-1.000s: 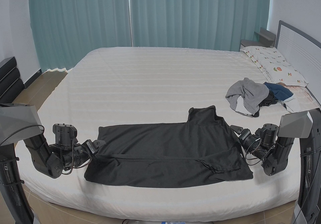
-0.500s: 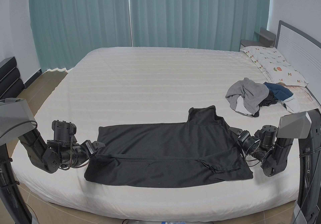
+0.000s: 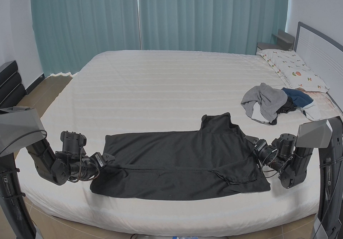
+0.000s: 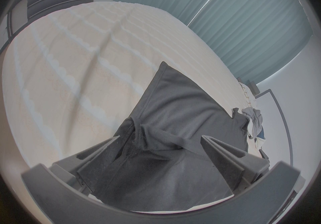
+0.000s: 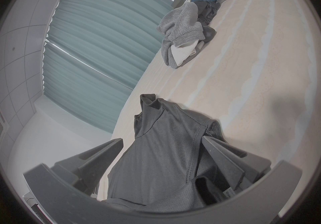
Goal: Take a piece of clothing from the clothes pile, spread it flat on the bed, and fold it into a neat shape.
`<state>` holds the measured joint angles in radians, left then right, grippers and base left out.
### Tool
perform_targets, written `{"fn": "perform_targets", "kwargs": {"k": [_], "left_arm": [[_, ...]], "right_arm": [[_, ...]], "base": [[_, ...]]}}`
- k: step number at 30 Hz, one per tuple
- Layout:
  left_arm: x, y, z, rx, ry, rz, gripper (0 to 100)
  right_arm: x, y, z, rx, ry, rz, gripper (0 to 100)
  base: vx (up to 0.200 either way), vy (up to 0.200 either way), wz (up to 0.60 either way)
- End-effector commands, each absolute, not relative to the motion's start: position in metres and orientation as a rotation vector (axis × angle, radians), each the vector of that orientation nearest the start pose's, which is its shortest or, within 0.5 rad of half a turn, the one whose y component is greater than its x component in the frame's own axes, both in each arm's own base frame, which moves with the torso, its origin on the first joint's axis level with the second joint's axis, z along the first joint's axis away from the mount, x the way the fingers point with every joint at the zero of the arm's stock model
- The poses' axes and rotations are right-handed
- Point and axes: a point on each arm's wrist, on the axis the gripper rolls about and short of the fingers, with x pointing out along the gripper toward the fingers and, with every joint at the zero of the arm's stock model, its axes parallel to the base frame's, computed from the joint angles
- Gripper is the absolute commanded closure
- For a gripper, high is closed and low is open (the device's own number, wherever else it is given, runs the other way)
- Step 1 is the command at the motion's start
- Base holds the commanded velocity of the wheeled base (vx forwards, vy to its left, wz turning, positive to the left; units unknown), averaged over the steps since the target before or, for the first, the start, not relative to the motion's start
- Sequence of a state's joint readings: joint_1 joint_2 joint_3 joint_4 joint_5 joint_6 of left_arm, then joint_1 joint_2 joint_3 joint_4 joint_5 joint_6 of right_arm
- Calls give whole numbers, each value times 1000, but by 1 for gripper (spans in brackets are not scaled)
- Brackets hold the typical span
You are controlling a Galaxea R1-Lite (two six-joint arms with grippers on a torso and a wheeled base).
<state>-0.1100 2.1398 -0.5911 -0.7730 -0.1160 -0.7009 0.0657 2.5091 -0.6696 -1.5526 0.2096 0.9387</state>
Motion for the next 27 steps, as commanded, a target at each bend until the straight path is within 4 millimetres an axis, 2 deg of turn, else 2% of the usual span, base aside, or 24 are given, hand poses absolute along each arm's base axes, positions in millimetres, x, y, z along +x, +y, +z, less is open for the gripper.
{"fn": "perform_targets", "kwargs": {"k": [1,2,7,16,22,27], "left_arm": [[316,-37,3,-672,827,76,0],[316,-38,3,-674,825,76,100],[319,-37,-3,-671,834,93,100],[325,-27,2,-690,798,116,100],[337,-23,5,-790,756,162,100],[344,-14,0,-805,746,189,100]], "right_arm": [[366,29,-39,946,382,126,0],[366,29,-39,946,382,126,0],[366,29,-39,945,381,125,0],[364,29,-37,881,371,127,0],[358,30,-19,875,348,143,0],[355,30,-17,847,355,153,0]], "base": [[0,0,0],[0,0,0],[0,0,0],[0,0,0],[0,0,0],[0,0,0]]}}
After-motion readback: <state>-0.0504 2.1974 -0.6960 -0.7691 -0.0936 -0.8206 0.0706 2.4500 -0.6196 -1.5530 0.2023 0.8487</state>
